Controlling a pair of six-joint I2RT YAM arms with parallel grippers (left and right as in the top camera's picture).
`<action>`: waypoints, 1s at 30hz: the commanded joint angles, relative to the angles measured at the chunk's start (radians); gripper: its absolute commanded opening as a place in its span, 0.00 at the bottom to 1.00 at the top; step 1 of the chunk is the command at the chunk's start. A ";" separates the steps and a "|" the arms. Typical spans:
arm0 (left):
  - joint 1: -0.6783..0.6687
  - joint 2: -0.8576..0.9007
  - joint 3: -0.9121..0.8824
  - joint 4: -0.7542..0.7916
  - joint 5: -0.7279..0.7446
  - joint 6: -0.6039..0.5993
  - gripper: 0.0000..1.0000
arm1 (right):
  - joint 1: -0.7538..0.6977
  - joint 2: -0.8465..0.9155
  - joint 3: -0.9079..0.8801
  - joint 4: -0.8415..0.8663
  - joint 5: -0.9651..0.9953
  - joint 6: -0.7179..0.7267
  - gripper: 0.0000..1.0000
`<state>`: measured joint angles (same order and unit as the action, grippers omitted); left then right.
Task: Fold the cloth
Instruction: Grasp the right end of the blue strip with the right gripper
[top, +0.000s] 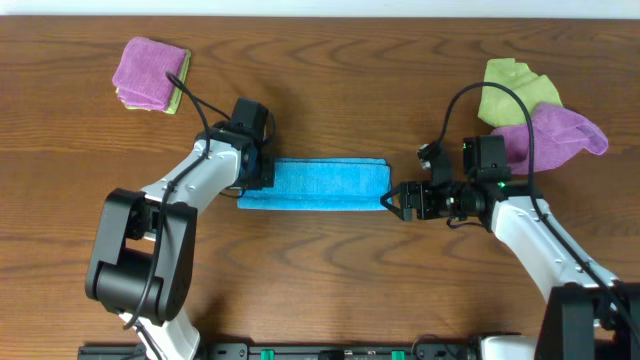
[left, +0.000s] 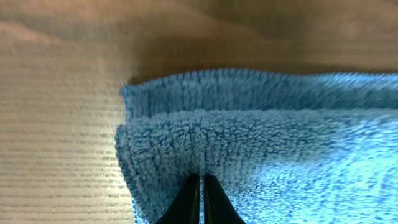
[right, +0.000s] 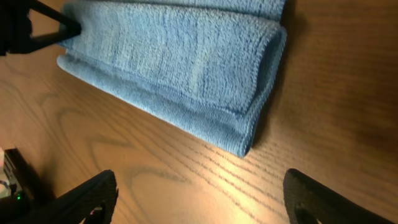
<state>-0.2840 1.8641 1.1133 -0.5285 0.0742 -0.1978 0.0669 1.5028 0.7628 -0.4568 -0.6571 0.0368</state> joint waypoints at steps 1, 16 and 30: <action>0.002 -0.021 -0.034 0.004 -0.015 0.018 0.06 | -0.011 0.040 -0.007 0.039 -0.060 -0.015 0.88; 0.003 -0.021 -0.038 0.014 -0.055 0.018 0.06 | -0.113 0.267 -0.006 0.270 -0.219 0.064 0.91; 0.003 -0.021 -0.038 0.018 -0.055 0.018 0.06 | -0.114 0.481 0.037 0.358 -0.333 0.105 0.89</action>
<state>-0.2844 1.8565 1.0904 -0.5087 0.0521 -0.1856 -0.0422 1.9198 0.8219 -0.0700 -1.0603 0.1314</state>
